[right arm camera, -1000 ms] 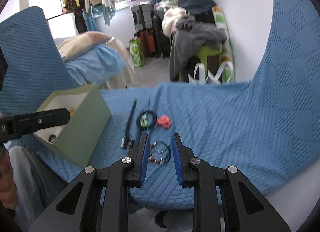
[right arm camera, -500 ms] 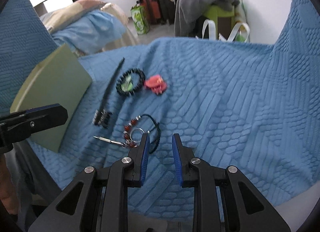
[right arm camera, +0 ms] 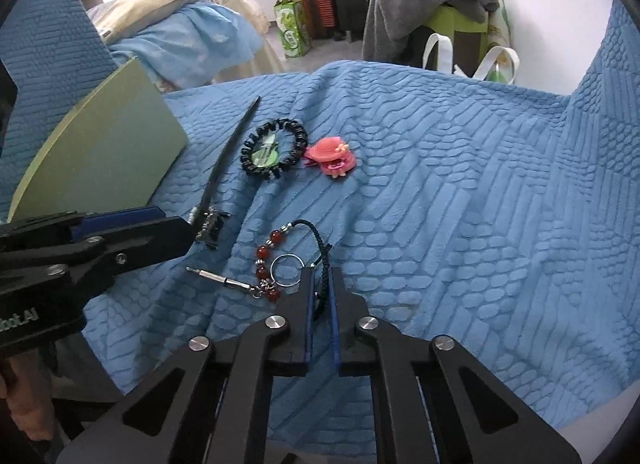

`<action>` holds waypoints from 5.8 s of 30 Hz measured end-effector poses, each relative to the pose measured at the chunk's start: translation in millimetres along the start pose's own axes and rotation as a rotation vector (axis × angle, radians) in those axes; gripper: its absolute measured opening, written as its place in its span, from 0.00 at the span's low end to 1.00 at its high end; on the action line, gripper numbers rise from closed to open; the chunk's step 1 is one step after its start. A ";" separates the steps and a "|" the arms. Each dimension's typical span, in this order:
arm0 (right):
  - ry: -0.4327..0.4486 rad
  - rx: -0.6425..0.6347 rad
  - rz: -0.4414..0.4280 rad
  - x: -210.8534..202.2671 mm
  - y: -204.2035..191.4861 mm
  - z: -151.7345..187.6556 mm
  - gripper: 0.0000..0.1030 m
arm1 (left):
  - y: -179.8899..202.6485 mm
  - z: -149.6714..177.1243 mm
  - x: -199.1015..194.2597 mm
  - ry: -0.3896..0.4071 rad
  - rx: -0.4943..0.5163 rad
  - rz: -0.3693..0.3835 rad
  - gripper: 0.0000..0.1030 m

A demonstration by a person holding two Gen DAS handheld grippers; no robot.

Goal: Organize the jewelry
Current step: 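Grasp the black rhinestone hair clip with the left gripper while the right grasps the red bead bracelet, then lift the hair clip with the left gripper while the right carries the bracelet toward the box, then lower the hair clip into the box and open the left gripper while the right releases the bracelet inside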

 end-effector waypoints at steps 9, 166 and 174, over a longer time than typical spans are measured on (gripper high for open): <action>0.076 0.090 0.045 -15.9 26.3 -16.0 0.03 | -8.6 4.2 19.2 -0.017 -0.035 -0.040 0.35; 0.060 -0.031 -0.126 -48.4 -209.9 -97.7 0.21 | -165.3 -57.9 -182.0 0.154 -0.083 -0.085 0.32; 0.209 -0.073 -0.119 -97.4 -201.3 -133.4 0.21 | -138.2 -76.6 -206.7 0.238 -0.057 -0.076 0.47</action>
Point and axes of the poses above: each gripper's, at about its wrist camera, not at the fingertips, and x roughly the way its jaws point, y to its right, z to its underside, the point moved 9 cm from there along x, roughly the way its jaws point, and after that the axes turned 10 degrees about y, right-handed, at the moved point
